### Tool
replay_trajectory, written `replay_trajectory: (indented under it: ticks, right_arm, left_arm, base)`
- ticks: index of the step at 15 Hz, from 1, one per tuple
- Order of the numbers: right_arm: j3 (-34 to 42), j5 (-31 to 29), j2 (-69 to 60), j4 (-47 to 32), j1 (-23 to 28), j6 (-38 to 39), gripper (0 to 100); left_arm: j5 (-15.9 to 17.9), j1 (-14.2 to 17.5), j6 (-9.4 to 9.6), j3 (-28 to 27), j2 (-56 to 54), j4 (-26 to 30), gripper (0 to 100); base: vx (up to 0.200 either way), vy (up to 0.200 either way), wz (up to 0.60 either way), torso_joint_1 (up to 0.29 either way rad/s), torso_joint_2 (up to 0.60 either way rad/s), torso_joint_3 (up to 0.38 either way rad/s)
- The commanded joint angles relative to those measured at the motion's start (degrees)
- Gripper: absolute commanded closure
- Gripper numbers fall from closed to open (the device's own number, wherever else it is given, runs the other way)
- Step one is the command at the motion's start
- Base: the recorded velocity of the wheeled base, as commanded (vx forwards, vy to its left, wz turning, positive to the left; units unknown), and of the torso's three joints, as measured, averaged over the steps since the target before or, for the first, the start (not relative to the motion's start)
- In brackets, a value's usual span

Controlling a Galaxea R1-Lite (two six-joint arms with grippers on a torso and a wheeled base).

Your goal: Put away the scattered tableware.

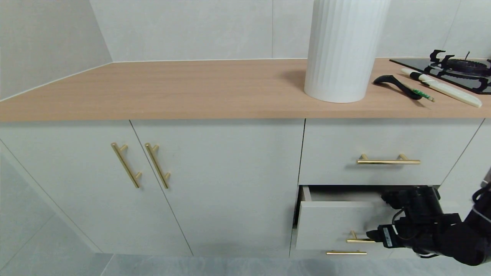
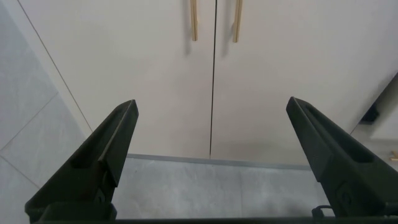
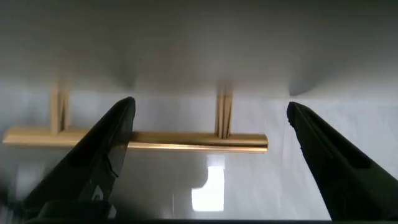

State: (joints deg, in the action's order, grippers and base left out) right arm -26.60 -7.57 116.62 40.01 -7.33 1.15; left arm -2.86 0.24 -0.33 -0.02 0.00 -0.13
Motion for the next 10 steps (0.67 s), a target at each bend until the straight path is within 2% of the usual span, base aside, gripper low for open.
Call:
replay_trajectory:
  ticks: [1,2,4,6,8,10]
  right_arm:
    - [-5.39,3.09,-27.85,-27.62,-0.58,-4.13,0]
    - [-9.26,5.64,-34.79,-37.28,-1.55,-4.05,0]
    - [-14.80,7.83,-44.54,-48.45,-2.25,-3.87,0]
    - [-15.41,7.57,-47.18,-49.06,-3.57,-3.78,0]
    - [-14.97,7.66,-44.63,-46.25,-4.10,-1.50,0]
    - [-12.51,7.22,-37.16,-38.95,-4.89,1.32,0]
  left_arm:
    - [-0.04,0.02,-0.02,0.02,0.00,-0.04,0]
    - [-0.04,0.02,-0.02,0.02,0.00,-0.04,0]
    - [-0.04,0.02,-0.02,0.02,0.00,-0.04,0]
    - [-0.04,0.02,-0.02,0.02,0.00,-0.04,0]
    - [-0.04,0.02,-0.02,0.02,0.00,-0.04,0]
    - [-0.04,0.02,-0.02,0.02,0.00,-0.04,0]
  base:
    - [0.000,0.000,0.00,0.000,0.00,0.000]
    - [0.000,0.000,0.00,0.000,0.00,0.000]
    - [0.000,0.000,0.00,0.000,0.00,0.000]
    - [0.000,0.000,0.00,0.000,0.00,0.000]
    - [0.000,0.000,0.00,0.000,0.00,0.000]
    - [0.000,0.000,0.00,0.000,0.00,0.000]
